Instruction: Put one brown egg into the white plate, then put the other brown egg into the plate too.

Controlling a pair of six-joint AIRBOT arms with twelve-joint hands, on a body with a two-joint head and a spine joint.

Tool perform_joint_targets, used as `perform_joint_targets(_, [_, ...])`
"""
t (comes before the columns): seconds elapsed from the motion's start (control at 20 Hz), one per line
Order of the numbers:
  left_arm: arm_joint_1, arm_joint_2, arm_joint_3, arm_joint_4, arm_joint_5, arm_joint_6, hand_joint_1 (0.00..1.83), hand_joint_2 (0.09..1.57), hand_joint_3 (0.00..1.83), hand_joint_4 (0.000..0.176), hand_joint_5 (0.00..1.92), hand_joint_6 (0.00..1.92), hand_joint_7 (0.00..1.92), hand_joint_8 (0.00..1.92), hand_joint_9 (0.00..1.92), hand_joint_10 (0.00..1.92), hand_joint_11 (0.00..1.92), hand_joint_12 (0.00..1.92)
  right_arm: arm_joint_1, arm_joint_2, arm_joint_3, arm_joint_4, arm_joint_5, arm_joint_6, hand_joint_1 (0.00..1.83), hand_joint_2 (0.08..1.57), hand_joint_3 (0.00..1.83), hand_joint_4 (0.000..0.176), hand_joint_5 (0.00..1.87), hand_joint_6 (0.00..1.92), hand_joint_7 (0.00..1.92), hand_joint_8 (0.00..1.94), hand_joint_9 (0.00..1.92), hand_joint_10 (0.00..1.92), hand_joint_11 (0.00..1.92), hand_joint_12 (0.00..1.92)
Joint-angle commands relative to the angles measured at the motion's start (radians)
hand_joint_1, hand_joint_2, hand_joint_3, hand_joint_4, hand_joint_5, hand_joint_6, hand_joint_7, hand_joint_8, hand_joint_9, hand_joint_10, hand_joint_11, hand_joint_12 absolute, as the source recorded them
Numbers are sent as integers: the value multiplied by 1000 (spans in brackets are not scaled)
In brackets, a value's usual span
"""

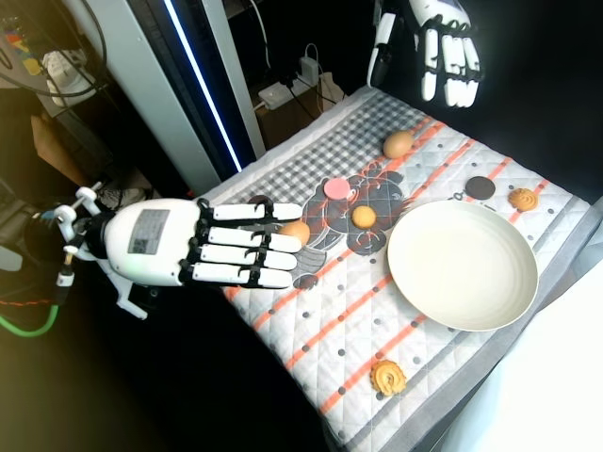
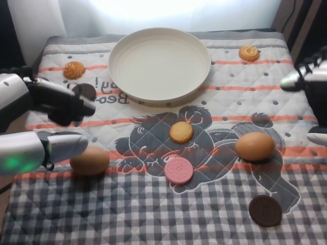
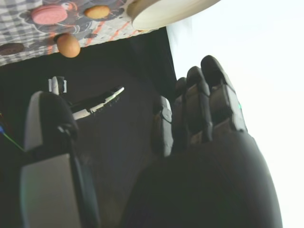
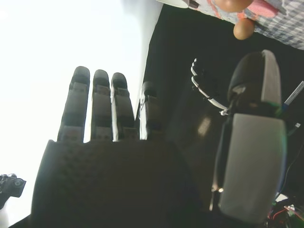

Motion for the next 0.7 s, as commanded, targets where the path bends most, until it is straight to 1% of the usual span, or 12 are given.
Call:
perform_joint_targets(0.0, [-11, -2, 4, 0, -115, -3, 575, 1179, 1, 29, 755, 1, 929, 2, 921, 39, 375, 989, 8, 1, 6, 30, 117, 3, 621, 1152, 3, 6, 620, 1, 706, 2, 701, 1, 606, 227])
perform_joint_targets(0.05, [-13, -3, 5, 3, -108, -3, 599, 1166, 0, 31, 749, 0, 920, 0, 917, 22, 353, 1014, 8, 1, 6, 30, 117, 3, 653, 1146, 0, 0, 625, 2, 701, 1, 700, 0, 609, 208])
perform_joint_targets(0.1, [-21, -8, 13, 9, -87, -3, 634, 1130, 0, 40, 733, 0, 904, 0, 904, 13, 332, 1009, 8, 1, 6, 30, 117, 3, 667, 1144, 0, 0, 628, 2, 700, 1, 702, 1, 615, 201])
perform_joint_targets(0.2, [-69, -42, 57, 20, 14, 4, 634, 1089, 0, 52, 698, 0, 843, 0, 847, 0, 301, 935, 8, 1, 6, 30, 116, 3, 667, 1143, 0, 0, 629, 0, 702, 0, 708, 0, 646, 162])
perform_joint_targets(0.25, [-97, -67, 81, 5, 80, 51, 673, 1048, 0, 76, 638, 0, 784, 0, 781, 0, 259, 909, 8, 1, 6, 30, 116, 3, 665, 1141, 0, 0, 632, 1, 709, 3, 710, 1, 653, 154])
perform_joint_targets(0.3, [-110, -80, 90, -3, 106, 79, 709, 995, 0, 110, 568, 0, 688, 0, 693, 0, 206, 937, 8, 1, 6, 30, 116, 3, 647, 1147, 3, 0, 632, 1, 709, 2, 707, 0, 651, 147])
perform_joint_targets(0.35, [-131, -103, 108, -18, 164, 131, 734, 960, 0, 135, 541, 0, 616, 0, 628, 0, 159, 967, 8, 0, 6, 30, 116, 3, 645, 1148, 3, 0, 636, 2, 710, 2, 708, 1, 654, 145])
perform_joint_targets(0.4, [-140, -114, 119, -20, 198, 140, 761, 904, 0, 154, 508, 0, 574, 0, 623, 1, 154, 1002, 8, 0, 6, 30, 117, 3, 635, 1153, 4, 0, 637, 2, 711, 2, 709, 1, 657, 142])
perform_joint_targets(0.5, [-153, -128, 135, -20, 255, 156, 729, 891, 0, 172, 459, 0, 544, 0, 626, 2, 94, 1087, 8, 1, 6, 29, 117, 3, 618, 1152, 2, 0, 641, 3, 713, 2, 711, 1, 665, 138])
perform_joint_targets(0.6, [-161, -142, 144, -40, 302, 210, 696, 921, 0, 176, 453, 1, 525, 0, 558, 0, 17, 1164, 8, 1, 6, 28, 117, 3, 611, 1155, 2, 0, 642, 2, 714, 2, 706, 0, 658, 132])
perform_joint_targets(0.65, [-167, -153, 152, -43, 321, 222, 714, 919, 0, 173, 460, 3, 510, 0, 523, 0, 10, 1170, 8, 1, 6, 28, 117, 3, 605, 1154, 2, 0, 643, 2, 713, 1, 701, 0, 652, 129])
